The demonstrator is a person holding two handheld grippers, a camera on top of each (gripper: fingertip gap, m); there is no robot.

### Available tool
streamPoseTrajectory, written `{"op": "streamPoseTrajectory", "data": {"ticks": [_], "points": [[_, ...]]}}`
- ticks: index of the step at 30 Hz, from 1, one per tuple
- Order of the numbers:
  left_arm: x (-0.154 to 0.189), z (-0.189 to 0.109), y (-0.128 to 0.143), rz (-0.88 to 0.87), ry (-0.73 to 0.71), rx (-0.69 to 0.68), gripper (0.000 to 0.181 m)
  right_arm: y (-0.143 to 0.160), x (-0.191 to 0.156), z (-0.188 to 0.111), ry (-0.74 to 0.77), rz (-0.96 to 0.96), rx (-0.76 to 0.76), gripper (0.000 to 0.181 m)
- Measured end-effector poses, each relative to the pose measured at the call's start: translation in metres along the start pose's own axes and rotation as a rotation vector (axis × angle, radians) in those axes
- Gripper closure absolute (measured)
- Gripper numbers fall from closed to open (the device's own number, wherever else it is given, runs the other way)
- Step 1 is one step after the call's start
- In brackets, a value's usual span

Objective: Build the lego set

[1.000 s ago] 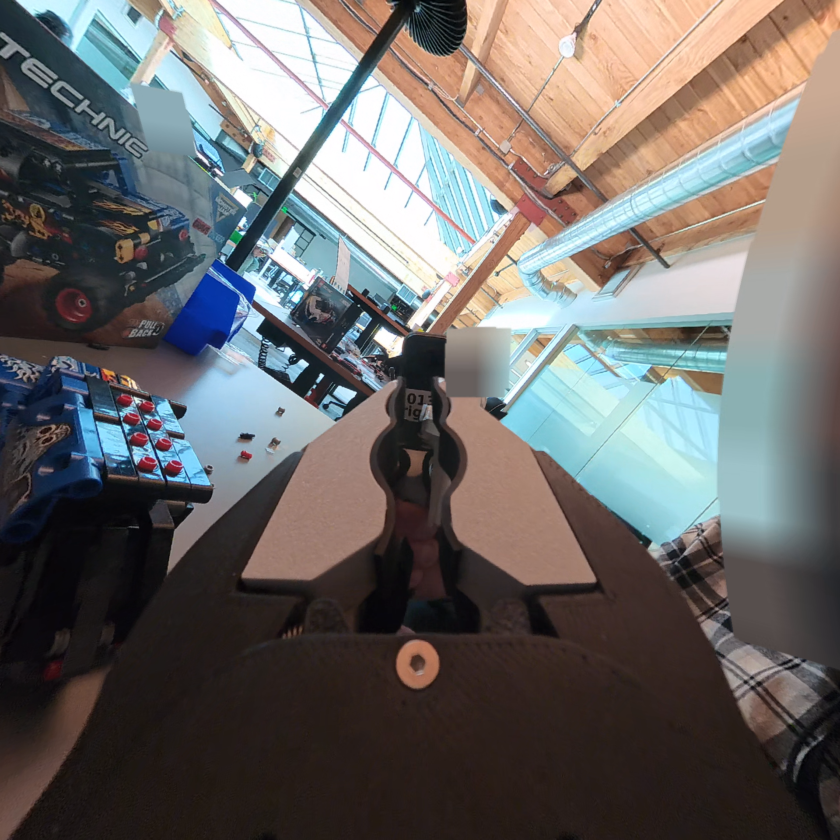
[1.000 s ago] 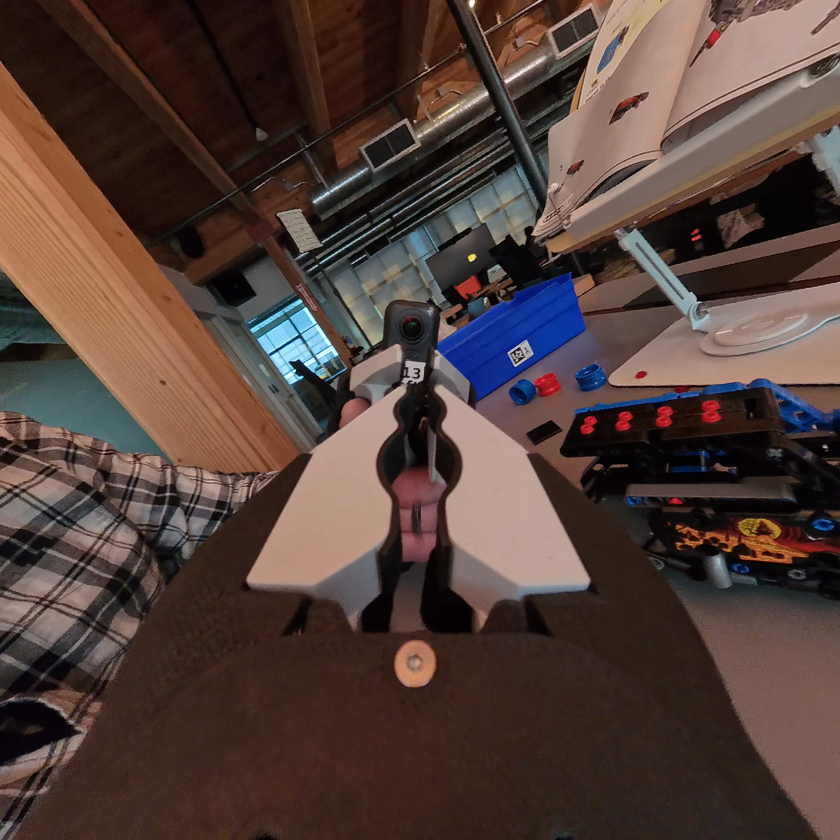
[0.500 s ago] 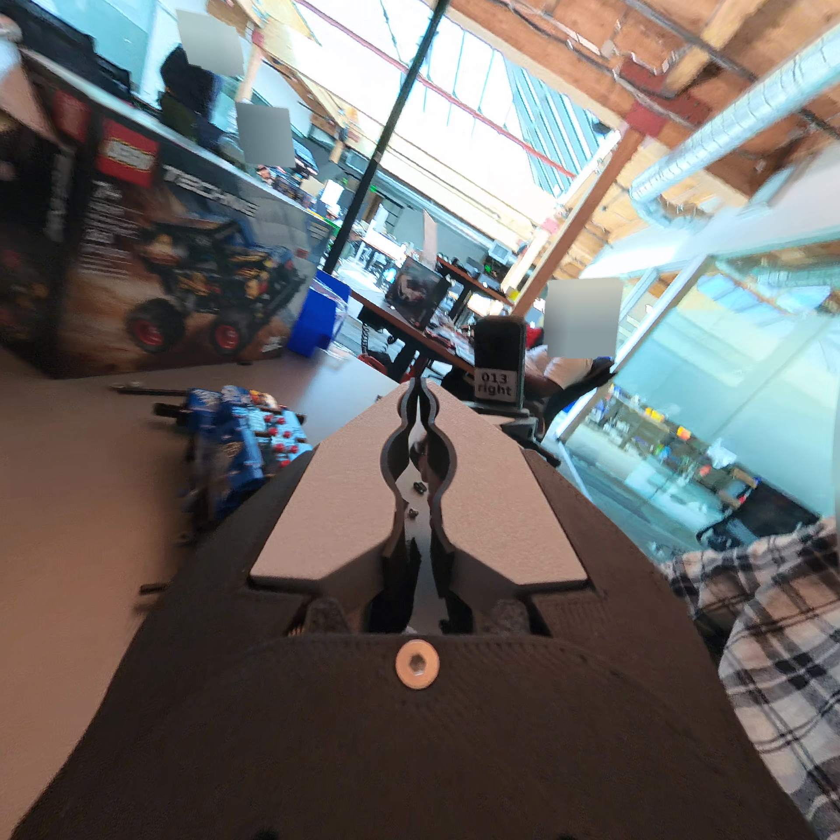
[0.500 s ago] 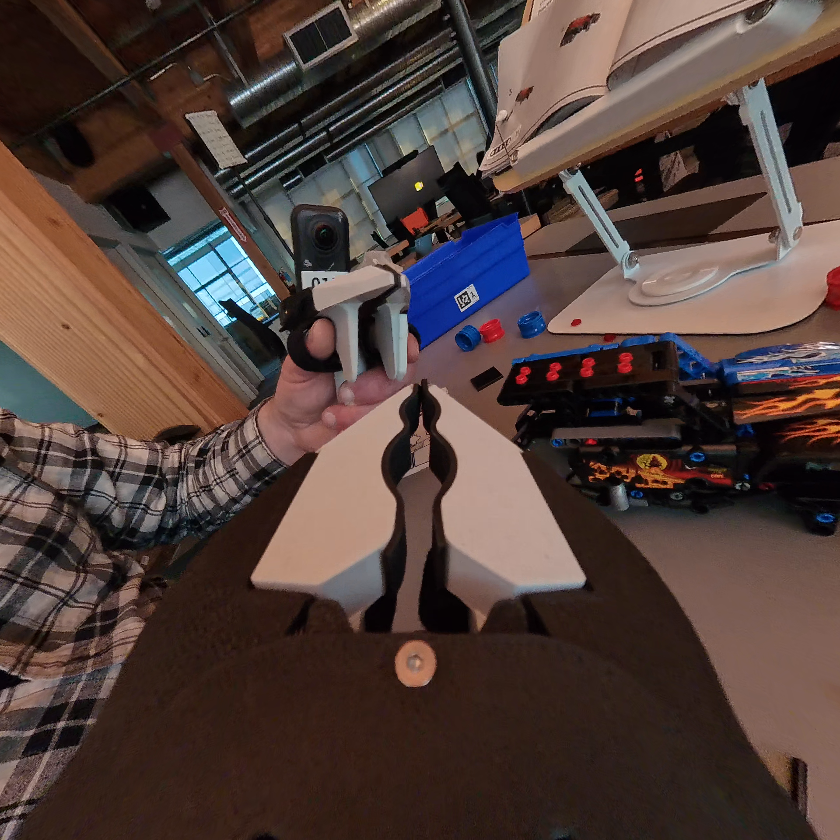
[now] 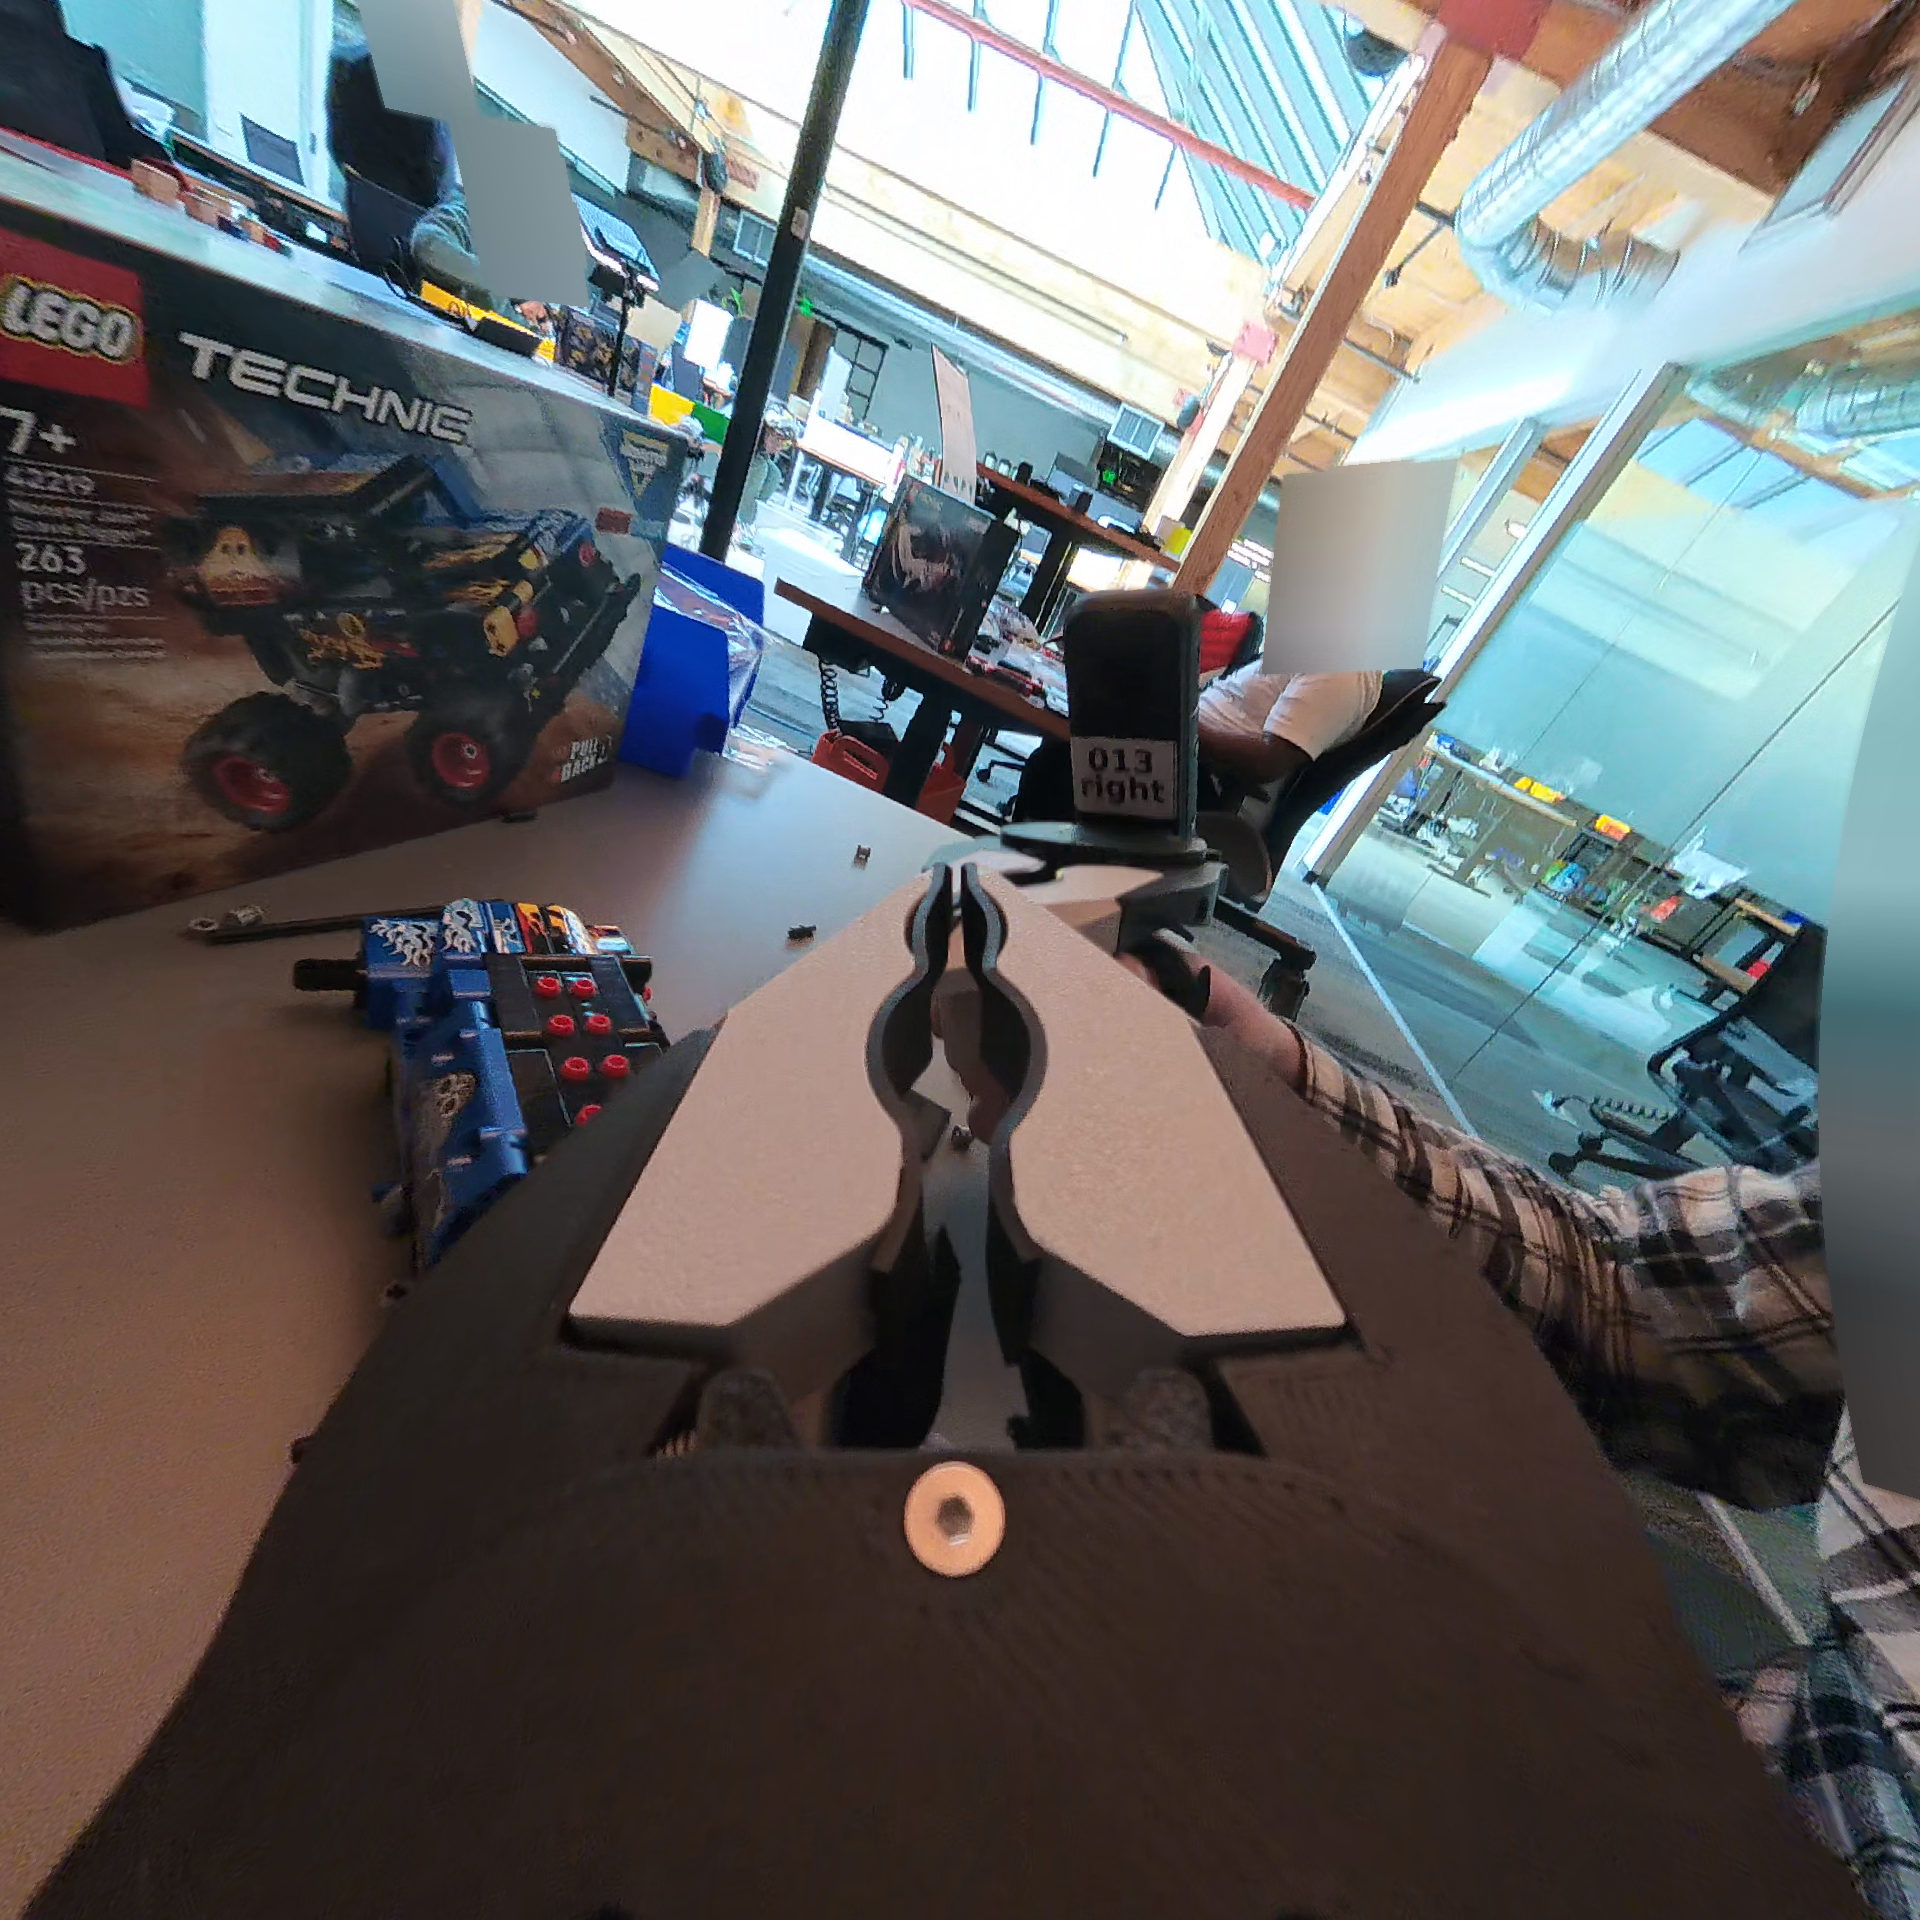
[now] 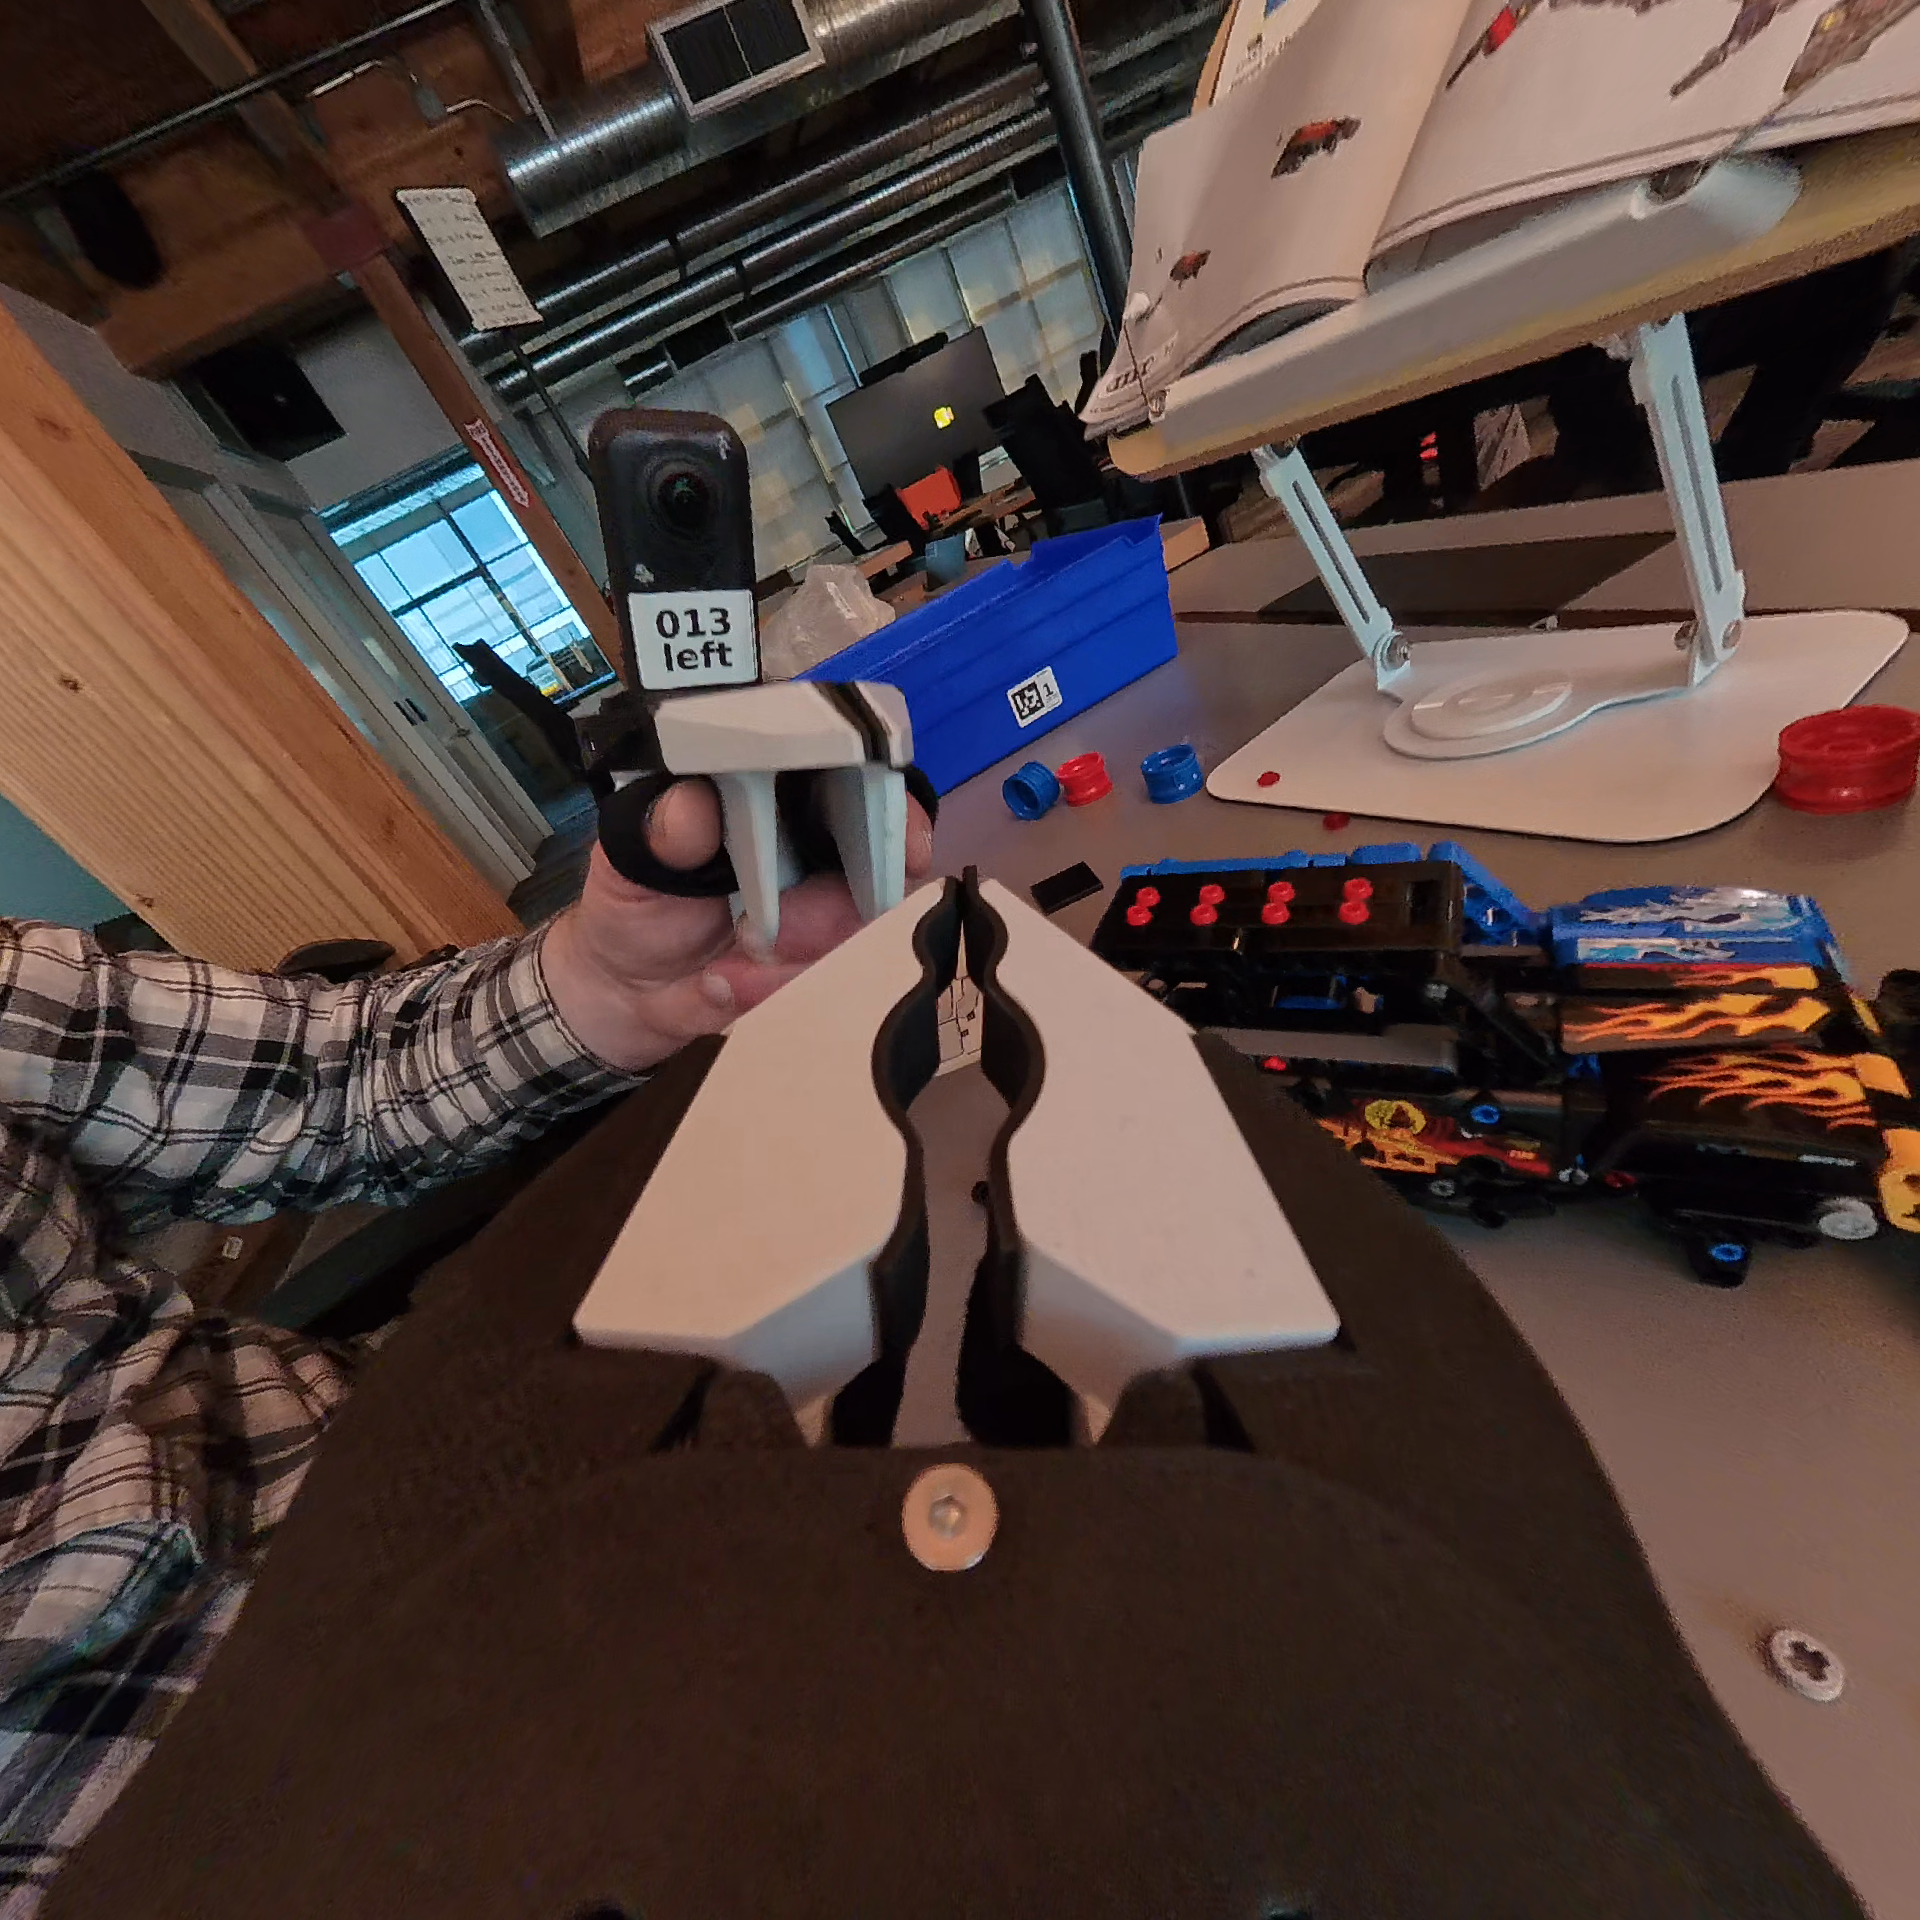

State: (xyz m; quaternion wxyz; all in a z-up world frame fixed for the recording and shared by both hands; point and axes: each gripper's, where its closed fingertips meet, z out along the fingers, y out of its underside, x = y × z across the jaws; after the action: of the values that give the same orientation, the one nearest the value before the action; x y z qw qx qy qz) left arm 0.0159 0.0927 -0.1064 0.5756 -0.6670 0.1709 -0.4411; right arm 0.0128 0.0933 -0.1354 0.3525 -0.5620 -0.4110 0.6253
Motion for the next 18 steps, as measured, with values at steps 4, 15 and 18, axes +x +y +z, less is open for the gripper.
{"op": "streamPoseTrajectory", "data": {"ticks": [4,15,18], "points": [[0.005,0.009,0.013,0.040,-0.005,-0.042,0.180,-0.009,0.001,-0.004,0.010,-0.051,0.016,0.181],[0.013,0.050,0.084,0.627,-0.191,-0.277,0.178,-0.048,-0.032,-0.030,-0.044,-0.231,0.180,0.181],[0.007,0.056,0.102,0.696,-0.211,-0.349,0.177,-0.053,-0.045,-0.035,-0.063,-0.285,0.212,0.181]]}}
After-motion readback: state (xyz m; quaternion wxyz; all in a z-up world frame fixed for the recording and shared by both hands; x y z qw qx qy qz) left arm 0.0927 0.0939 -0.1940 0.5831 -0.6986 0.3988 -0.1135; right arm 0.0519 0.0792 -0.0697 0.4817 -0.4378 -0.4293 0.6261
